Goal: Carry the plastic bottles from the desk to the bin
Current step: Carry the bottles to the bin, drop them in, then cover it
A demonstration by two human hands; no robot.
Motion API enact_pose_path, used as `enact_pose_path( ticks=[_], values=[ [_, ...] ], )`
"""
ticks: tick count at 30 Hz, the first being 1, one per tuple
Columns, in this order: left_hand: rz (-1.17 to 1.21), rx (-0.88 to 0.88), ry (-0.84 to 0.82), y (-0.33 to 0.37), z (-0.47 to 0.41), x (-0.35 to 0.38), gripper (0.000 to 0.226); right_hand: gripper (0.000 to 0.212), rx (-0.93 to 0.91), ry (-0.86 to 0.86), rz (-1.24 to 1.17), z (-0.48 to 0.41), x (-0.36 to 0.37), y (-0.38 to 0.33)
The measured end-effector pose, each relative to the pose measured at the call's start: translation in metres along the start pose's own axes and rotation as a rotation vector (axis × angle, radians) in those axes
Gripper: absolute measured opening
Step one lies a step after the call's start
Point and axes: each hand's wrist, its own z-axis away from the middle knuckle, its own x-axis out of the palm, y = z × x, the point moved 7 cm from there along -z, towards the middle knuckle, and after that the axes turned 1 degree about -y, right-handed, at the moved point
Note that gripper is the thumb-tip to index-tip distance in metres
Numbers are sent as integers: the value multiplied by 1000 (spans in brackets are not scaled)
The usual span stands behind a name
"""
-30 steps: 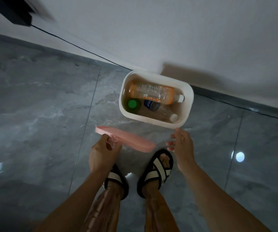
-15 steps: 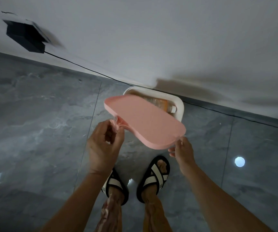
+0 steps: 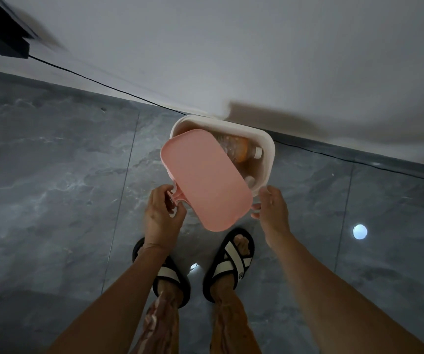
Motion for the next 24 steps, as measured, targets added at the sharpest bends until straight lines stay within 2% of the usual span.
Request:
enact_pose_path(
  ticks=[8,13,17,21,24],
  values=[
    [-137,89,-110,-3,-18,13,39,44,-97,15,74,-3,1,-14],
    [-335,313,-155,8,-22,14,40,44,-115,35,123,-6,2,-12],
    [-428,466,-128,16,-20,7,23,42,-94,31,90,-8,-1,-9],
    [-400,557,-81,28,-15,-7,19,36,-91,18,18,-8,-6,-11],
    [-288,506,-29,36,-10,-21,22,39,-36,32,-53,-9,-12,-12]
  ],
)
